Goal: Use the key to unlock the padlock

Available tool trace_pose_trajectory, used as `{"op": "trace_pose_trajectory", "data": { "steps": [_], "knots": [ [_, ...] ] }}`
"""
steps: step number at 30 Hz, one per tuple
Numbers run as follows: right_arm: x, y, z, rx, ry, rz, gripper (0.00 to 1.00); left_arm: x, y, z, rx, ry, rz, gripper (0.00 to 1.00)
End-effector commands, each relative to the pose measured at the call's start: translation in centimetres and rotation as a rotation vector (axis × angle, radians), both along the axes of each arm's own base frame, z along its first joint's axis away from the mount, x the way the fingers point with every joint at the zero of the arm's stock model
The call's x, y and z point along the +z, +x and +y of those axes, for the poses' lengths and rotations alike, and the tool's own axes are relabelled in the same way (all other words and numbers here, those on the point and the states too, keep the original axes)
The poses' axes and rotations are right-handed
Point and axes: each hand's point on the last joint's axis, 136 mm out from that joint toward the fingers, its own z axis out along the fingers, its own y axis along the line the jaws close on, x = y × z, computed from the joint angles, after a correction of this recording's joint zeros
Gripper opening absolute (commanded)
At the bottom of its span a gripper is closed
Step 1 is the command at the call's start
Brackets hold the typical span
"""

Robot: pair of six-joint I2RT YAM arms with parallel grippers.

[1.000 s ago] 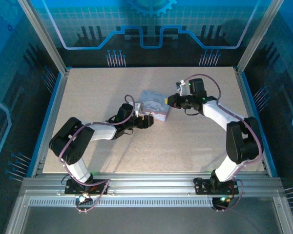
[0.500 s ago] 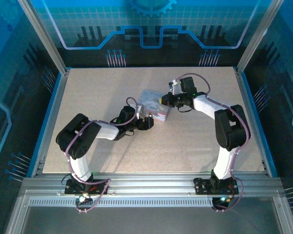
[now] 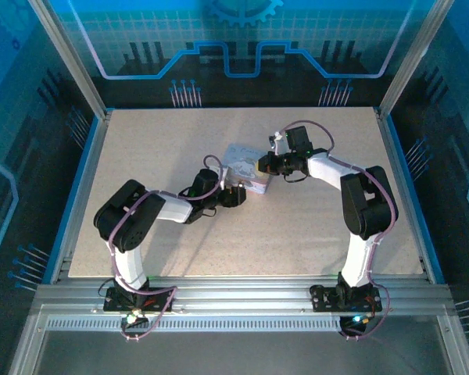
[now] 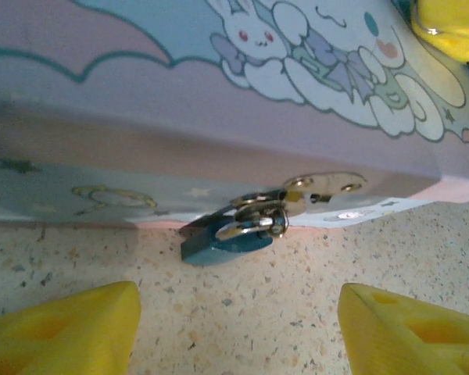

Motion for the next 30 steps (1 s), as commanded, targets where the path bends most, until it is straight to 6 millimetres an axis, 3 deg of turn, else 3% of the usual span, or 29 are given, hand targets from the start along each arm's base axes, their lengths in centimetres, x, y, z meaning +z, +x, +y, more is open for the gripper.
{"op": "trace_pose_trajectory", "data": {
  "steps": [1,30],
  "knots": [
    [-3.0,-2.0,0.0,0.016,-0.054,0.085,0.00,-0.4,0.6,-0.8,-0.027,0.024,-0.019,0.67],
    [-3.1,-2.2,0.6,0.028,-0.045,0.086,0.00,-1.8,2.0,-3.0,-0.061,0.096,-0.025,0.47]
  ]
}}
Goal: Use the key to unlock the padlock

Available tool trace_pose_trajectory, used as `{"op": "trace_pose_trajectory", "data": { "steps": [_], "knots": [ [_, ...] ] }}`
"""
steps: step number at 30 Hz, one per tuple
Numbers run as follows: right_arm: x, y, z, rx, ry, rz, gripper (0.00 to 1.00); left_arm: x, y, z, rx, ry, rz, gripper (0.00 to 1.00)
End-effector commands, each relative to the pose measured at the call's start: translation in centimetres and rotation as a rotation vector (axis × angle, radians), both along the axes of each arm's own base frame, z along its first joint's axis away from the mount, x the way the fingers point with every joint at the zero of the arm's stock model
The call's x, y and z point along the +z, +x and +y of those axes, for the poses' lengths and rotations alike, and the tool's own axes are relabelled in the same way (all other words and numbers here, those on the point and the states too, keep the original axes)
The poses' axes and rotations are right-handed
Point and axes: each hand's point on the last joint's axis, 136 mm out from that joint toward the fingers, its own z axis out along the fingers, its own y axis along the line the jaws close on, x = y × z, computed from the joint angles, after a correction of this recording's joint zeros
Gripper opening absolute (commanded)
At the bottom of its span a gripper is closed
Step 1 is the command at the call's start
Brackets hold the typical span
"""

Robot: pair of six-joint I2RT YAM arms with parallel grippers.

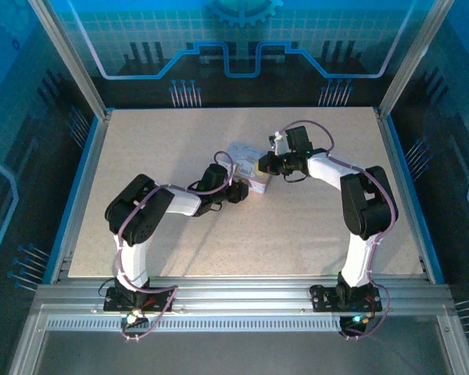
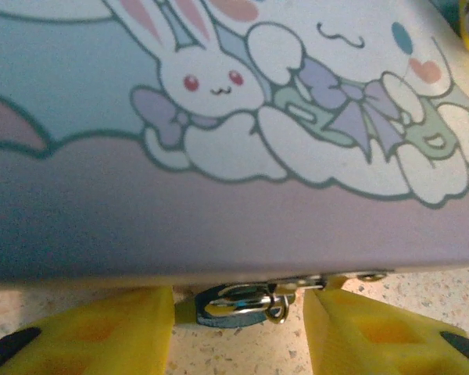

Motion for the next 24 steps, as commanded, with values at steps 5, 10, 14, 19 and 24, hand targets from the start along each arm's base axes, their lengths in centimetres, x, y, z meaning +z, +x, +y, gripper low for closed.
{"op": "trace_pose_trajectory", "data": {
  "steps": [5,10,14,19,24],
  "knots": [
    [-3.0,-2.3,0.7,0.030,-0.035,0.092,0.00,-0.8,-0.2,-1.9,-0.040,-0.020,0.020,0.39],
    [-2.7,-2.3,0.9,0.035,-0.029,0.086,0.00,-0.6,-0.1,-1.9,-0.039,-0.022,0.014,0.31],
    [-2.2,-2.3,1.2,0.039,-0.014,0.070,0.00,-0.5,-0.2,-1.9,-0.038,-0.026,0.015,0.23],
    [-0.3,-1.9,1.4,0.039,0.013,0.018,0.00,-0.4,-0.5,-1.8,-0.040,-0.024,0.014,0.20],
    [2.7,-1.2,1.5,0.035,0.035,-0.060,0.00,-0.1,-1.1,-1.5,-0.042,-0.028,0.017,0.19]
  ]
}}
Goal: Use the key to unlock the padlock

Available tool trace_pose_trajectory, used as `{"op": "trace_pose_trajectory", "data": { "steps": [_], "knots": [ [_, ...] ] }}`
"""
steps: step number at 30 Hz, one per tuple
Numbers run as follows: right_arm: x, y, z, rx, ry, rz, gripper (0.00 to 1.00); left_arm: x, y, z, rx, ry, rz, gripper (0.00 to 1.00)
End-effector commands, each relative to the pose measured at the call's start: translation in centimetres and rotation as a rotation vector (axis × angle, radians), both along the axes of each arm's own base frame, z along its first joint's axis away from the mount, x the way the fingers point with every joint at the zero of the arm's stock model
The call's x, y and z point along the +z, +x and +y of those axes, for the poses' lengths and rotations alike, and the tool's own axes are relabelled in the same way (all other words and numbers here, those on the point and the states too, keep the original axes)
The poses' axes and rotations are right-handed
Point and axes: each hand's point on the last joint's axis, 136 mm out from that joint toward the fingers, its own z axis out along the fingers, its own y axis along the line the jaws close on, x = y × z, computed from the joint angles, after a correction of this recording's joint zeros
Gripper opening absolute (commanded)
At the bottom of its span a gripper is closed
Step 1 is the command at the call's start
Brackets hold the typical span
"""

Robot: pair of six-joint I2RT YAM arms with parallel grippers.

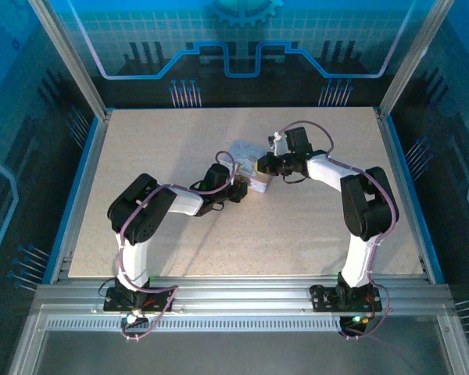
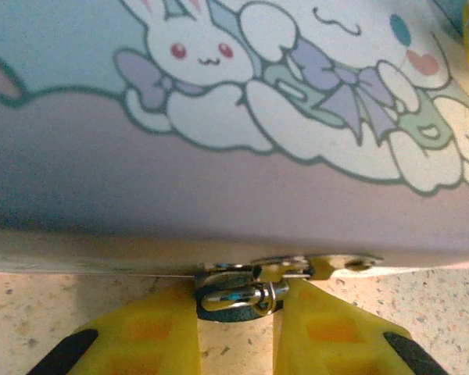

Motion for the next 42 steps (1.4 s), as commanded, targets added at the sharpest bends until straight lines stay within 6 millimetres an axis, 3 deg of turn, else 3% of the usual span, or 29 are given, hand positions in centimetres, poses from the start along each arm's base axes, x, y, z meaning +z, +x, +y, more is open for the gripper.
{"op": "trace_pose_trajectory", "data": {
  "steps": [1,8,15,20,24,31,42],
  "knots": [
    [2.8,-0.8,0.9,0.025,0.026,-0.049,0.00,0.1,-1.4,-0.8,-0.046,-0.018,0.015,0.19],
    [6.8,-1.2,-1.1,-0.009,-0.001,-0.174,0.00,1.0,-2.1,-0.4,-0.041,-0.028,0.024,0.19],
    [7.6,-3.7,-3.8,-0.033,-0.051,-0.243,0.00,1.1,-2.9,-0.3,-0.031,-0.053,0.052,0.17],
    [6.4,-6.1,-5.1,-0.031,-0.103,-0.268,0.00,1.4,-3.2,-0.3,-0.026,-0.073,0.067,0.17],
    [4.3,-8.7,-5.7,-0.020,-0.105,-0.271,0.00,1.6,-3.4,-0.5,-0.022,-0.094,0.090,0.16],
    [0.6,-11.8,-4.9,0.034,-0.121,-0.286,0.00,2.4,-3.9,-1.0,-0.022,-0.131,0.120,0.16],
    [-3.5,-13.9,-3.0,0.128,-0.190,-0.323,0.00,3.5,-4.8,-1.5,-0.025,-0.162,0.161,0.16]
  ]
}}
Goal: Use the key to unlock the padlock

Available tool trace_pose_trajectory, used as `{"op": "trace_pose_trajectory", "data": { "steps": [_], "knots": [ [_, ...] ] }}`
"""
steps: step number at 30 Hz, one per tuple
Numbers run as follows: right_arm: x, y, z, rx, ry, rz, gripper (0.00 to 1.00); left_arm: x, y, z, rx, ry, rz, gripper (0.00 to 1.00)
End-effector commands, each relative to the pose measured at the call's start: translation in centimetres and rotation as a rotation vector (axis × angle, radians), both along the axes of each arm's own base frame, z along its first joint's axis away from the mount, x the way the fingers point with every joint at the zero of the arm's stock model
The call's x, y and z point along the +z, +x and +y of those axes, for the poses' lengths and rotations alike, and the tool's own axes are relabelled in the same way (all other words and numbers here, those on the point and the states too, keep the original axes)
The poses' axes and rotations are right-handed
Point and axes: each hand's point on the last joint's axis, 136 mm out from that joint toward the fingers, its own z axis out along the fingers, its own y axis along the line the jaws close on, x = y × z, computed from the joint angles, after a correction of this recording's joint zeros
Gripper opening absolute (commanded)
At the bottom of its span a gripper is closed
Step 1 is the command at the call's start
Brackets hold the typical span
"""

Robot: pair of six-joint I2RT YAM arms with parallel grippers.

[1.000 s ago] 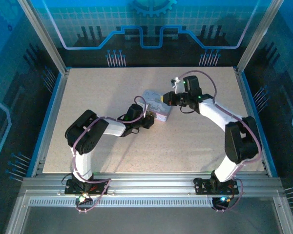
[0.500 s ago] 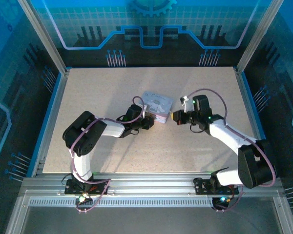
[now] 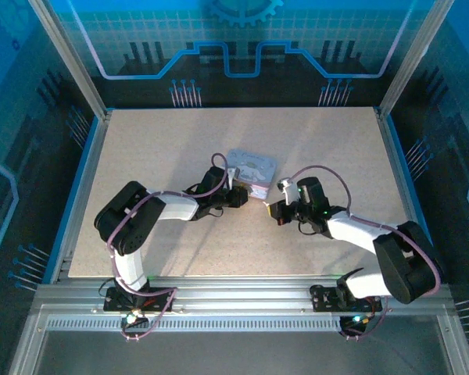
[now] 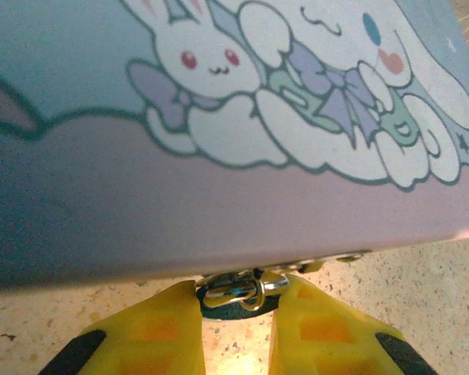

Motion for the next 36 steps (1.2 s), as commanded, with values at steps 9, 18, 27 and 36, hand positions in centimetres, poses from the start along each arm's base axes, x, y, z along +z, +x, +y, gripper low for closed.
{"op": "trace_pose_trajectory", "data": {
  "steps": [9,18,27,36],
  "knots": [
    [-1.1,0.5,1.5,0.073,-0.069,-0.137,0.00,3.2,-0.7,-1.5,0.015,-0.141,0.063,0.13],
    [-1.9,1.2,1.9,0.099,-0.139,-0.177,0.00,4.5,-1.0,-2.0,0.034,-0.199,0.106,0.10],
    [-1.9,1.6,2.2,0.113,-0.138,-0.203,0.00,4.5,-1.0,-2.4,0.031,-0.205,0.125,0.08],
    [-2.1,1.6,1.4,0.099,-0.175,-0.222,0.00,4.3,-0.9,-2.5,0.037,-0.184,0.139,0.08]
  ]
}}
